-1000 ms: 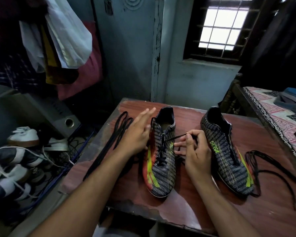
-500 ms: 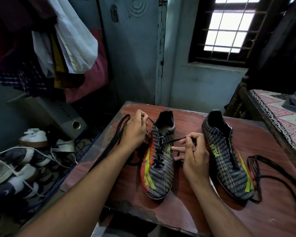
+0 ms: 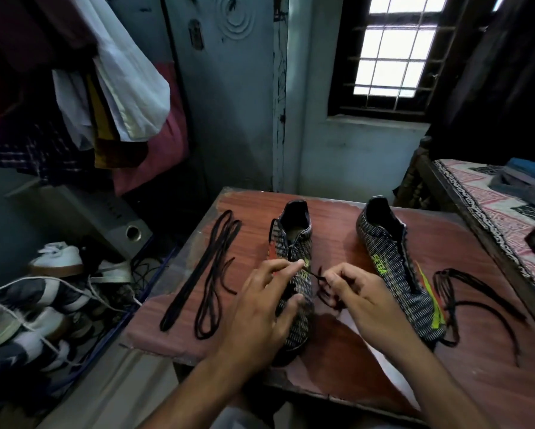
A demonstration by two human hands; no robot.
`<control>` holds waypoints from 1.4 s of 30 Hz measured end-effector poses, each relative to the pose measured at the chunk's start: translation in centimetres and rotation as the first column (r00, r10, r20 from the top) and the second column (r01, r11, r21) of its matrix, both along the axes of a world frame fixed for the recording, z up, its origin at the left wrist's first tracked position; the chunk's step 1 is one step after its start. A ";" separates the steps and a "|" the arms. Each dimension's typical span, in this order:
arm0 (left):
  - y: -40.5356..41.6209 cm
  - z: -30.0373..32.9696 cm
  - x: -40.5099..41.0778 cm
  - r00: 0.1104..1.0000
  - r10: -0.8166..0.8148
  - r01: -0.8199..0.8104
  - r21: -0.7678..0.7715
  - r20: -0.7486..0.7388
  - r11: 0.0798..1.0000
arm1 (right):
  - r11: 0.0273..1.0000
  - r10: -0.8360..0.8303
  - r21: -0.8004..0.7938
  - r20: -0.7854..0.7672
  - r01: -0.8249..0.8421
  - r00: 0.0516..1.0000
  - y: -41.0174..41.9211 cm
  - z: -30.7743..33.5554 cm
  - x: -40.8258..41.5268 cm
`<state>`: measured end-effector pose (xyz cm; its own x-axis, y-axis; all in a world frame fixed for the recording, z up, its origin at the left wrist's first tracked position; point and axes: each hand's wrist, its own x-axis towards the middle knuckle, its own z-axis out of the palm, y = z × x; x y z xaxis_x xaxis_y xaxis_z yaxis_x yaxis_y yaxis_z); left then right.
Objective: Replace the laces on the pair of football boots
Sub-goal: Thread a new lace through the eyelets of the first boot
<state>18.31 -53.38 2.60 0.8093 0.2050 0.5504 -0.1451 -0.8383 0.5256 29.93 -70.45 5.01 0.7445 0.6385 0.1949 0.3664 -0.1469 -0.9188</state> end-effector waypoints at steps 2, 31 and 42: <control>-0.3 -0.3 -0.2 0.998 -0.056 0.055 -0.028 -0.013 0.998 | 0.993 0.066 -0.098 0.030 -0.063 0.997 -1.5 1.6 -1.3; 0.2 0.3 0.4 0.999 -0.054 0.051 -0.384 0.002 0.922 | 0.917 0.376 -0.035 -0.261 -0.398 0.889 1.8 16.0 -4.8; 3.2 9.5 -3.2 0.911 -0.273 0.409 -0.590 0.310 0.696 | 0.821 0.418 -0.409 -0.044 -0.398 0.908 3.8 16.6 -3.5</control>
<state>15.13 -50.17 12.10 0.7911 0.2873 0.5401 -0.5040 -0.1943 0.8416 26.45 -66.63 21.65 0.3955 0.9111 -0.1158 0.5148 -0.3243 -0.7936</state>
